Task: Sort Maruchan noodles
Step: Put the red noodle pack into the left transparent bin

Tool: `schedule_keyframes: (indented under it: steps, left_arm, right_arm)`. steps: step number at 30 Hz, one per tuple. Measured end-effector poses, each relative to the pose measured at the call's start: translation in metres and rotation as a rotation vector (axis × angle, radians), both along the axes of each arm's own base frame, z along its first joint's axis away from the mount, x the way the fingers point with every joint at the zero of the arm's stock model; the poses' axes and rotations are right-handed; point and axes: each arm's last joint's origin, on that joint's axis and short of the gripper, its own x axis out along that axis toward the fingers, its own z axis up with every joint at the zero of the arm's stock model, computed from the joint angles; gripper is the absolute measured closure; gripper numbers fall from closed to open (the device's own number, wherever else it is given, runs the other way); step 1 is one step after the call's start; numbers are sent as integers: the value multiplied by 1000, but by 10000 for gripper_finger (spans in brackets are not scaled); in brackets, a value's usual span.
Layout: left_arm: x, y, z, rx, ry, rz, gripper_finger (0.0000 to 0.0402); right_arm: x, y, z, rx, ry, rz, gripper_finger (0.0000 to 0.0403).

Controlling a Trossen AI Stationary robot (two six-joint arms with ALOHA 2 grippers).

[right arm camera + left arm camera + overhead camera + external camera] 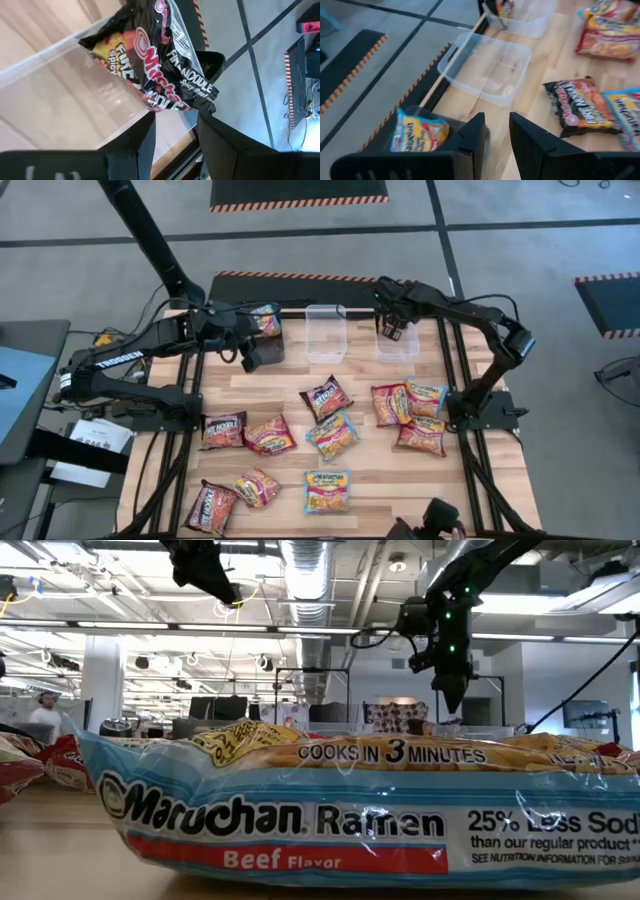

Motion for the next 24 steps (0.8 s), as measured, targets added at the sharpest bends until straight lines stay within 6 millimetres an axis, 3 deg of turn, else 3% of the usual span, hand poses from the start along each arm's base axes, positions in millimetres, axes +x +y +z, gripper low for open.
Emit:
schedule_keyframes:
  steps: [7,19,24]
  left_arm:
    - [-2,0,-2,-43,-7,45,309]
    - [-5,0,-6,-41,42,95,198]
    - [-5,-1,-6,-64,33,78,183]
  right_arm:
    - [-2,24,33,-75,-126,4,235]
    - [-12,70,82,-174,-291,113,235]
    - [-16,85,93,-189,-366,117,235]
